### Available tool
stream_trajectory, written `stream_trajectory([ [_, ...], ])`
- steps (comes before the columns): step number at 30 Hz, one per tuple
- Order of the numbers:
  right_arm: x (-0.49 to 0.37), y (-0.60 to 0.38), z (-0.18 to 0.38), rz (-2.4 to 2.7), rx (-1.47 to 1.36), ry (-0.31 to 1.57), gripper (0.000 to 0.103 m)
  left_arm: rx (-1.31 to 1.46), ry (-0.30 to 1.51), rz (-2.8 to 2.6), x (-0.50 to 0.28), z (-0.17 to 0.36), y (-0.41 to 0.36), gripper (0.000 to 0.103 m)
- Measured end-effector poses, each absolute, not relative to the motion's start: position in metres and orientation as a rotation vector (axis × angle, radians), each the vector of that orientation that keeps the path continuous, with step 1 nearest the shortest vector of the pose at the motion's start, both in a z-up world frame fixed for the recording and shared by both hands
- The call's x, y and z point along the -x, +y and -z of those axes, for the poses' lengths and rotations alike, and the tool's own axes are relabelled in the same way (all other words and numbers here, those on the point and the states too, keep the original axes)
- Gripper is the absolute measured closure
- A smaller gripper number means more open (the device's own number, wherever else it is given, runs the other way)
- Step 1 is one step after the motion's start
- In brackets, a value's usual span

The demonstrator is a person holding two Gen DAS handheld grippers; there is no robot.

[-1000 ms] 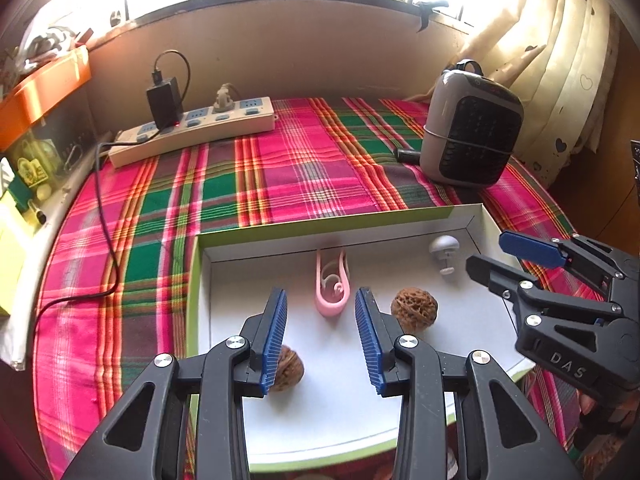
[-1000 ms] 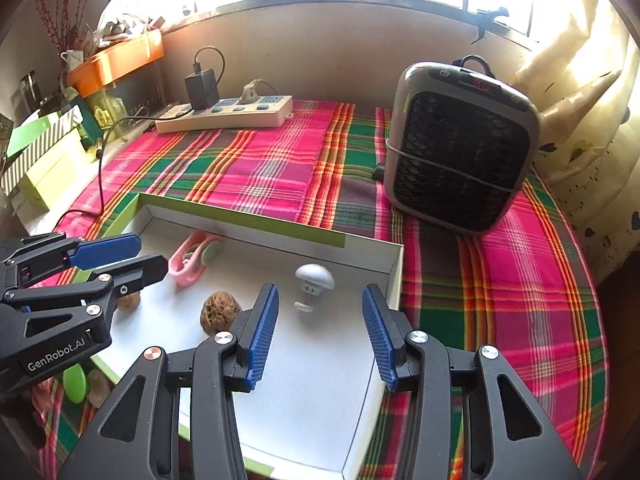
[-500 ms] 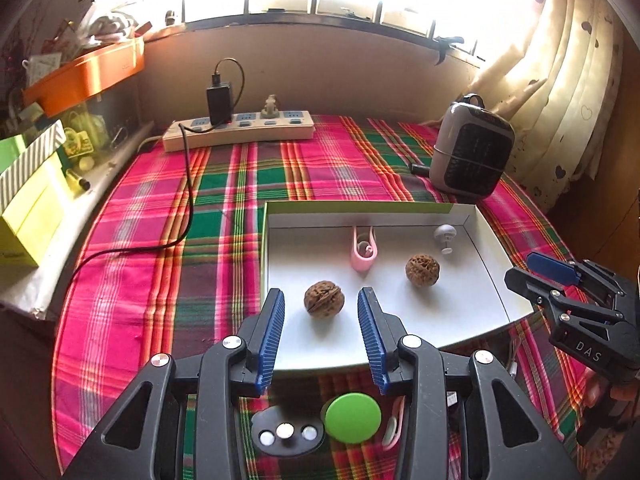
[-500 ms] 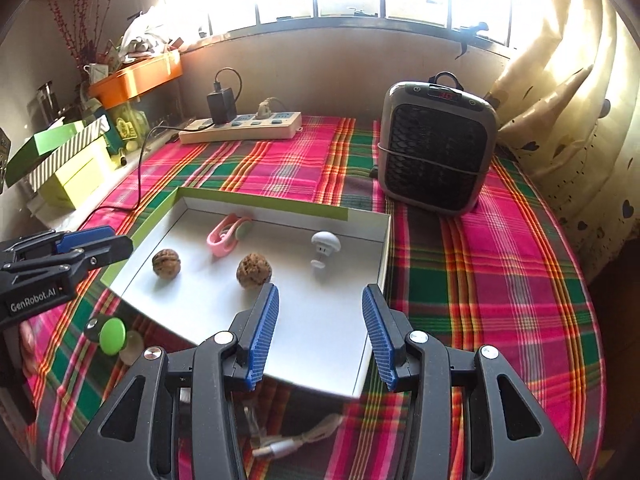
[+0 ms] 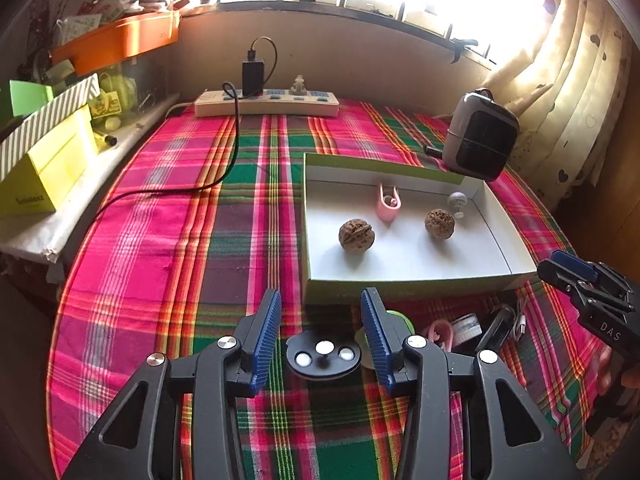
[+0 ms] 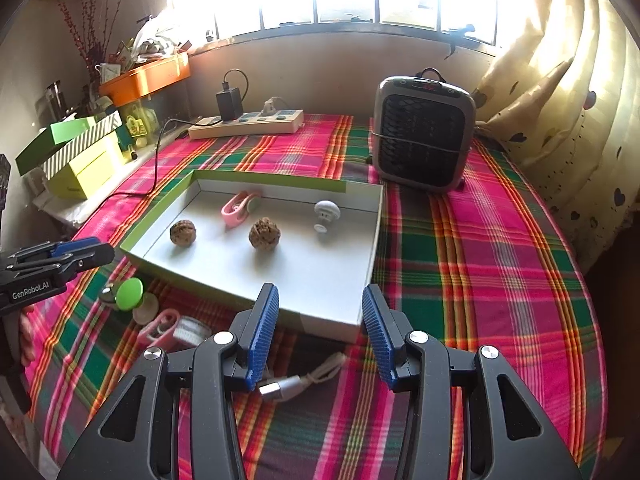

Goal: Organize objects
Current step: 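Withdraw both open grippers from the box toward the remaining objects, then grasp the black dotted disc with the left gripper while the right grasps the white USB cable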

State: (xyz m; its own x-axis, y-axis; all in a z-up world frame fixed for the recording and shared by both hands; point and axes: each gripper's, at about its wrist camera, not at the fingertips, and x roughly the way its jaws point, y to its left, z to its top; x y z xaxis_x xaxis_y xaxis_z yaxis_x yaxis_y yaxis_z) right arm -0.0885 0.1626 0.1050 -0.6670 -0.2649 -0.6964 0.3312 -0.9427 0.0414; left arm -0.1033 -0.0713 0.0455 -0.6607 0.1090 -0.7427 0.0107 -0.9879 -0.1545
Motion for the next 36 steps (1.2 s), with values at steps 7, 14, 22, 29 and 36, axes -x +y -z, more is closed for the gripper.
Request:
stream_trajectory([
  [7, 0.076, 0.177, -0.094, 2.621, -1.103, 0.092, 0.057, 1.311, -0.341, -2.779, 0.097, -0.030, -0.083, 0.060],
  [14, 0.073, 0.177, -0.077, 2.586, -1.177, 0.048, 0.054, 1.327, -0.383, -2.757, 0.094, -0.021, -0.087, 0.060],
  [22, 0.072, 0.162, -0.066, 2.566, -1.206, 0.106, 0.047, 1.335, -0.412, -2.734, 0.092, -0.016, -0.088, 0.058],
  [29, 0.069, 0.158, -0.062, 2.562, -1.231, 0.154, 0.047, 1.335, -0.399, -2.722, 0.091, -0.016, -0.085, 0.058],
  [36, 0.065, 0.167, -0.063, 2.603, -1.248, 0.200, 0.047, 1.333, -0.407, -2.725, 0.090, -0.016, -0.086, 0.058],
])
